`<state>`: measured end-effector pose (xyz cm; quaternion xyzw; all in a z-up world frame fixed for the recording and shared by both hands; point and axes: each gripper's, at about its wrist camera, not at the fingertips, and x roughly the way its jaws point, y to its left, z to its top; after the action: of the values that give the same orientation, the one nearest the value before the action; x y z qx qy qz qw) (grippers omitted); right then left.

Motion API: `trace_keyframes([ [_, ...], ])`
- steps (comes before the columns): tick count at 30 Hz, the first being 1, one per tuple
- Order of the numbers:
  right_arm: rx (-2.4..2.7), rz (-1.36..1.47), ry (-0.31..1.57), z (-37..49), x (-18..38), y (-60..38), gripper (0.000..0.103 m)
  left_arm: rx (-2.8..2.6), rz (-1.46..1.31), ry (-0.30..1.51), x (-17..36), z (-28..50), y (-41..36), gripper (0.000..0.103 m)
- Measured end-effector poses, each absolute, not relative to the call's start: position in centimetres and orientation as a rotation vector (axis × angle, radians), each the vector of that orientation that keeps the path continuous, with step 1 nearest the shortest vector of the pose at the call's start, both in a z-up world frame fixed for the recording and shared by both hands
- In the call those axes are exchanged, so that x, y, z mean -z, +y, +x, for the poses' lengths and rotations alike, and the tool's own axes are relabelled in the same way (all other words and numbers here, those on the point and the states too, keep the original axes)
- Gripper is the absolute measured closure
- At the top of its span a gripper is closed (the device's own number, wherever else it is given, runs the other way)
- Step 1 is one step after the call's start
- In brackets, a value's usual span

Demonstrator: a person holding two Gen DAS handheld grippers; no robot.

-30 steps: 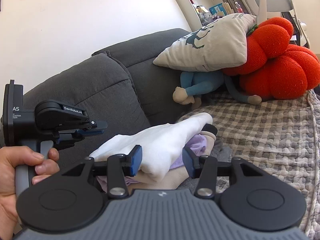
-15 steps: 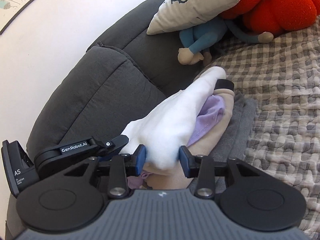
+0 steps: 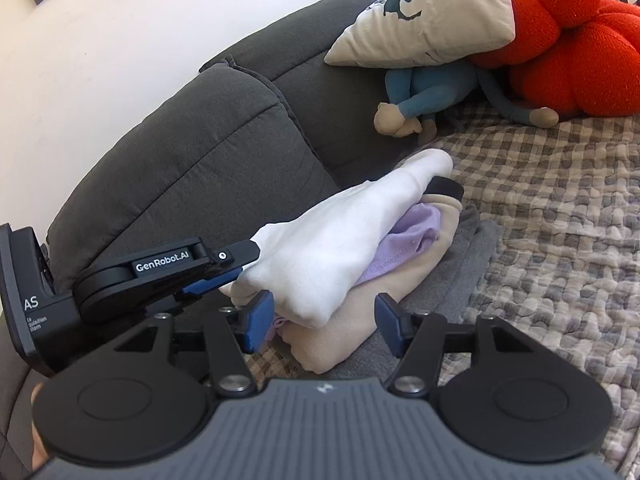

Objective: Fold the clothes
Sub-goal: 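Open both grippers to release the sweatshirt on the stack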

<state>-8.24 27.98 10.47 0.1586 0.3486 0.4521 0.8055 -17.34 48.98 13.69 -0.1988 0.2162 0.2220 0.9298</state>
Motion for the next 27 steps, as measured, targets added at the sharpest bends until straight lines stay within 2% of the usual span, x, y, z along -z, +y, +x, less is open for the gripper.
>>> trace_keyframes([
  [4,-0.949,0.227,0.736,-9.2,-10.5,26.2,0.038,-0.467,-0.368,0.437,-14.7,-19.3,46.9,0.063],
  [6,-0.934,0.143,0.733,-9.9,-10.5,25.5,0.035,-0.468,-0.365,0.453,-14.6,-20.2,45.5,0.056],
  [8,-0.922,0.068,0.722,-10.9,-10.4,24.4,0.027,-0.457,-0.373,0.490,-14.2,-20.6,44.0,0.047],
  [12,-0.856,-0.019,0.677,-12.1,-10.8,21.2,0.000,-0.422,-0.362,0.560,-13.1,-20.9,40.2,0.040],
  [15,-0.795,-0.050,0.646,-12.5,-11.4,18.1,0.000,-0.396,-0.330,0.588,-12.4,-20.6,37.2,0.031],
  [22,-0.629,0.032,0.667,-12.2,-10.3,10.6,0.000,-0.318,-0.254,0.619,-11.7,-18.4,30.1,0.023],
  [27,-0.585,0.045,0.705,-11.7,-9.8,6.9,0.000,-0.288,-0.188,0.625,-11.5,-17.1,25.2,0.011],
])
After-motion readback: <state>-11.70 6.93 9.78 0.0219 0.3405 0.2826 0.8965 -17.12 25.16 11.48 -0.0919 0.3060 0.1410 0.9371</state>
